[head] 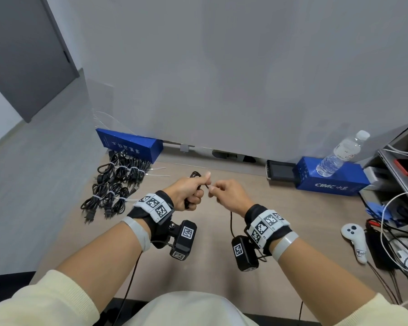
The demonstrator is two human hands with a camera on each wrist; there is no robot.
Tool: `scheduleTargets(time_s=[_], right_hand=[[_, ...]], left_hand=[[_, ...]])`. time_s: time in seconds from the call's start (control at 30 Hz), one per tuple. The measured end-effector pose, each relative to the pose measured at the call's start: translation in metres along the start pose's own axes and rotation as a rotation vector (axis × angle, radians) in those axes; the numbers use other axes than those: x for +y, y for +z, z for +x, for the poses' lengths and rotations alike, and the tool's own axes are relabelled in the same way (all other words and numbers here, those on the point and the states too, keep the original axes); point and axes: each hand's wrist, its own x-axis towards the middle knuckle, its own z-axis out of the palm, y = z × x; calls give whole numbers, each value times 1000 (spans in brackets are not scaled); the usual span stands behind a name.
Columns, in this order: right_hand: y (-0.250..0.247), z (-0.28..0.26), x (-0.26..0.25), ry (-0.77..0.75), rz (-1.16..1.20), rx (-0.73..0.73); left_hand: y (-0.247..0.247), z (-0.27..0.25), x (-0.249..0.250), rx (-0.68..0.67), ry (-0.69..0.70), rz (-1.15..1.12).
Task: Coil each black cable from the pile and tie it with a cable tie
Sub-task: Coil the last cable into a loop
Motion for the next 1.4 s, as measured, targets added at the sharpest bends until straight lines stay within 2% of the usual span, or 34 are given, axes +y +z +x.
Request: scheduleTargets(time_s=[0.13,0.27,0.43,0.53,0.67,0.77,0.87,1.0,1.07,1.2,1.3,1.4], right_hand=[[12,-3,-12,-87,13,-89],[19,-3,-10,-83,102,-157],[28,-7,-1,26,183,-235],[30,-12,-1,13,123,-320],[30,-14,-19,-132,20,-361],[26,-12,-28,-197,-38,-343],[21,-8,-30,-211,-9,-315],[21,-1,-23,-208,38,-199],[20,2,-20,-189,48,-123],[10,8,-9,-123,83,-14],[1,14,6,-52,158,53],[-5,17,21,1,202,103]], left_hand=[[3,4,-2,166,37,-26],[-4,16,-5,363,132,-133],[-13,10,5,388,180,-566],[-18,11,11,480,191,-708],[-20,18,7,639,285,-644],[-23,23,-1,702,385,-328],[-29,24,-4,593,369,90],[-22,12,-7,214,147,371],[-16,5,-9,52,48,348],[-17,4,-9,-168,-89,305],[-23,1,-6,-284,-129,336],[-25,1,-3,-329,-110,247]])
